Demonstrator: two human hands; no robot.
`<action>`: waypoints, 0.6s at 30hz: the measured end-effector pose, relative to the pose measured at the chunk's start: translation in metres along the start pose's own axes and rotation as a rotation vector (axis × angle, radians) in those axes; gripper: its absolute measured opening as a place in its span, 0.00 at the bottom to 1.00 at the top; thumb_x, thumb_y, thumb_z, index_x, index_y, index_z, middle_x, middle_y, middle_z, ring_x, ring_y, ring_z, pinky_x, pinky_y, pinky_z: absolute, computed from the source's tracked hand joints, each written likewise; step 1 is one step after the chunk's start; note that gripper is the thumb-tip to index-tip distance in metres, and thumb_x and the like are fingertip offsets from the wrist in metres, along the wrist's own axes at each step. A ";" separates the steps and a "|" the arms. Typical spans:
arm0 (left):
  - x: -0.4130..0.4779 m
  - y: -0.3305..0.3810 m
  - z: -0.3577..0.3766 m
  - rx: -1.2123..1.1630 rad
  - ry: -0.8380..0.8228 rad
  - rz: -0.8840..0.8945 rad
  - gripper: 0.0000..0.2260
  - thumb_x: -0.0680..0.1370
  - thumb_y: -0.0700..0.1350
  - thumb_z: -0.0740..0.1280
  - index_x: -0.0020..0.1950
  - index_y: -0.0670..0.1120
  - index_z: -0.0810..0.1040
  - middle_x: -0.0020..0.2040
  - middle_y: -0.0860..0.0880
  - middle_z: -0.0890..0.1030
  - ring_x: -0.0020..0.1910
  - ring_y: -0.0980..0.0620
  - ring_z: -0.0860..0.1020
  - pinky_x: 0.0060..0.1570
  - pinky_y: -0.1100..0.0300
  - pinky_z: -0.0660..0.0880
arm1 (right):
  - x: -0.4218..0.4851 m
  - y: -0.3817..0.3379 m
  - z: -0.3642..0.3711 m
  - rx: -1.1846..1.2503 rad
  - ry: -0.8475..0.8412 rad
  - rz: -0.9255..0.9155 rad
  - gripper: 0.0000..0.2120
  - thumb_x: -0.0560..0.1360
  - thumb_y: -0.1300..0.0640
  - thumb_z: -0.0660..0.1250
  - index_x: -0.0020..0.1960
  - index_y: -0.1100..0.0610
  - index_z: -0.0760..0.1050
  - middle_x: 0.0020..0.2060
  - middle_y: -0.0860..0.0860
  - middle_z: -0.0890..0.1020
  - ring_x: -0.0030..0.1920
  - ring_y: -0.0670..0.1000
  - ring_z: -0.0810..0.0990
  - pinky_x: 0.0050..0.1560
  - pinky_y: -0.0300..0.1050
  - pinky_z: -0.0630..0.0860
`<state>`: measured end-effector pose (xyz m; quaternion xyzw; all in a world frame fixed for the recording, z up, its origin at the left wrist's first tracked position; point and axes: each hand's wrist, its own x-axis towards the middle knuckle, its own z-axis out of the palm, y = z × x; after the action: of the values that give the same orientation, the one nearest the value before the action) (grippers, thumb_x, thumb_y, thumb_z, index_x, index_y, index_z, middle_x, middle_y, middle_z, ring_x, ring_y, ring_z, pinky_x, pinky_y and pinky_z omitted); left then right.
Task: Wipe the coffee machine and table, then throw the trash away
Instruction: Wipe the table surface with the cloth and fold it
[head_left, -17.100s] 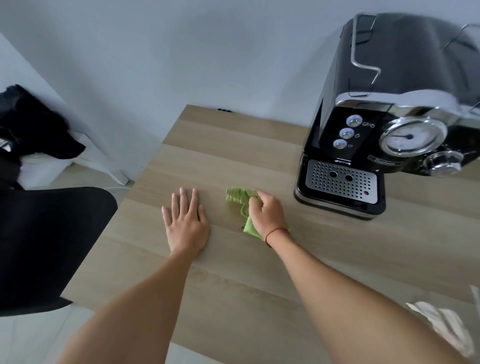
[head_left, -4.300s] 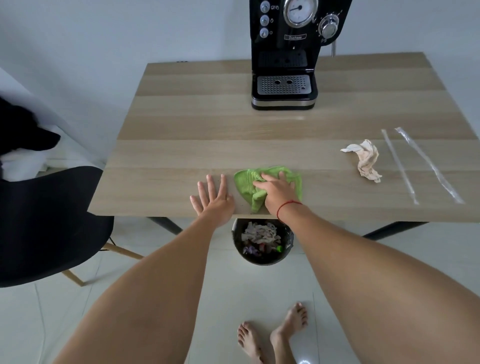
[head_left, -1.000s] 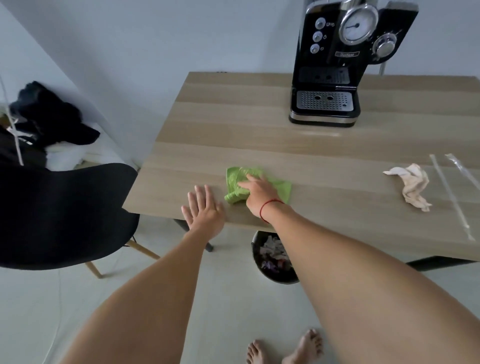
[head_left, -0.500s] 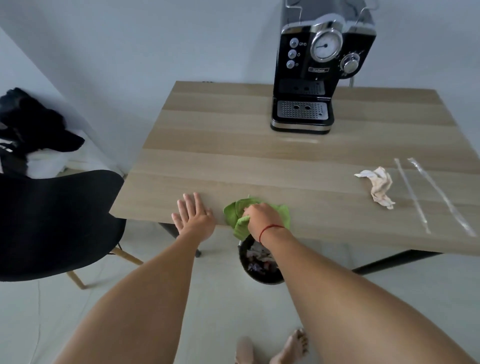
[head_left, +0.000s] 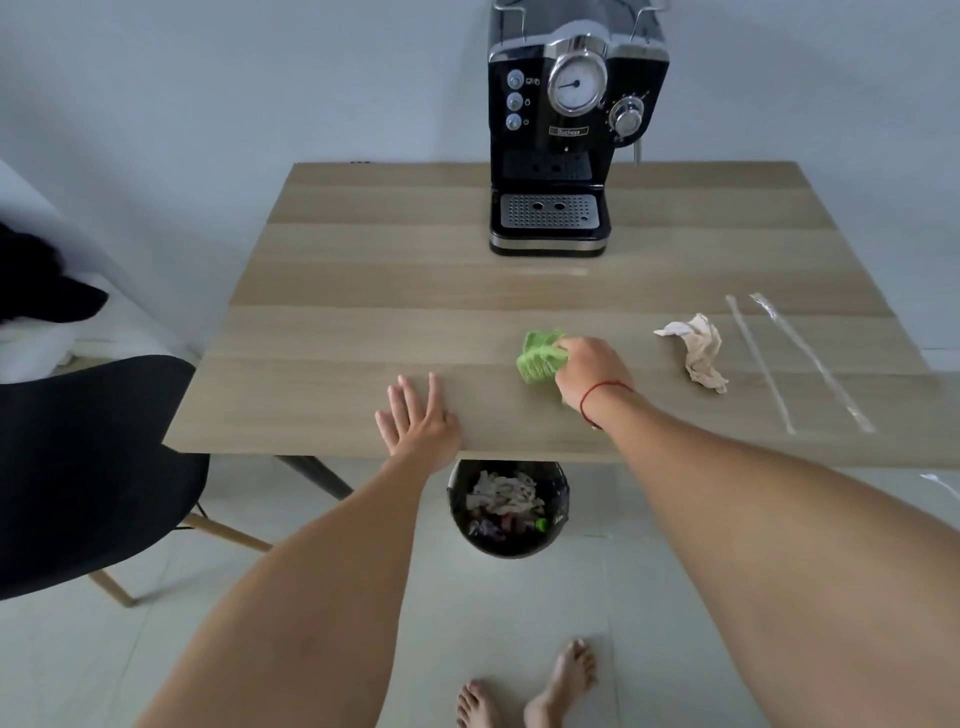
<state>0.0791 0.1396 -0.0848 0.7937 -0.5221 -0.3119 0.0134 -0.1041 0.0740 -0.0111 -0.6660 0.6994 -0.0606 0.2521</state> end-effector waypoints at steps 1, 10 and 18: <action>0.002 0.002 0.003 0.005 0.000 -0.011 0.27 0.82 0.52 0.44 0.77 0.55 0.34 0.76 0.46 0.30 0.75 0.48 0.30 0.71 0.46 0.30 | 0.006 0.005 0.003 0.009 0.007 0.007 0.22 0.73 0.66 0.57 0.63 0.52 0.75 0.61 0.56 0.78 0.61 0.60 0.75 0.61 0.51 0.74; 0.002 0.004 0.003 0.024 -0.013 -0.032 0.26 0.82 0.52 0.44 0.77 0.57 0.36 0.77 0.48 0.31 0.75 0.48 0.30 0.71 0.47 0.30 | -0.045 0.005 0.048 -0.224 0.005 -0.099 0.15 0.75 0.67 0.54 0.53 0.60 0.77 0.54 0.58 0.78 0.54 0.59 0.76 0.52 0.50 0.75; 0.003 0.013 -0.002 0.003 -0.002 -0.056 0.27 0.82 0.51 0.46 0.78 0.57 0.38 0.77 0.46 0.32 0.75 0.48 0.31 0.71 0.44 0.31 | -0.040 0.000 0.034 0.108 -0.073 -0.077 0.19 0.74 0.64 0.54 0.61 0.54 0.76 0.50 0.56 0.82 0.48 0.57 0.80 0.48 0.47 0.77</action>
<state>0.0703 0.1304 -0.0805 0.8078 -0.5000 -0.3122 0.0031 -0.0900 0.1209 -0.0293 -0.6796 0.6594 -0.0835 0.3105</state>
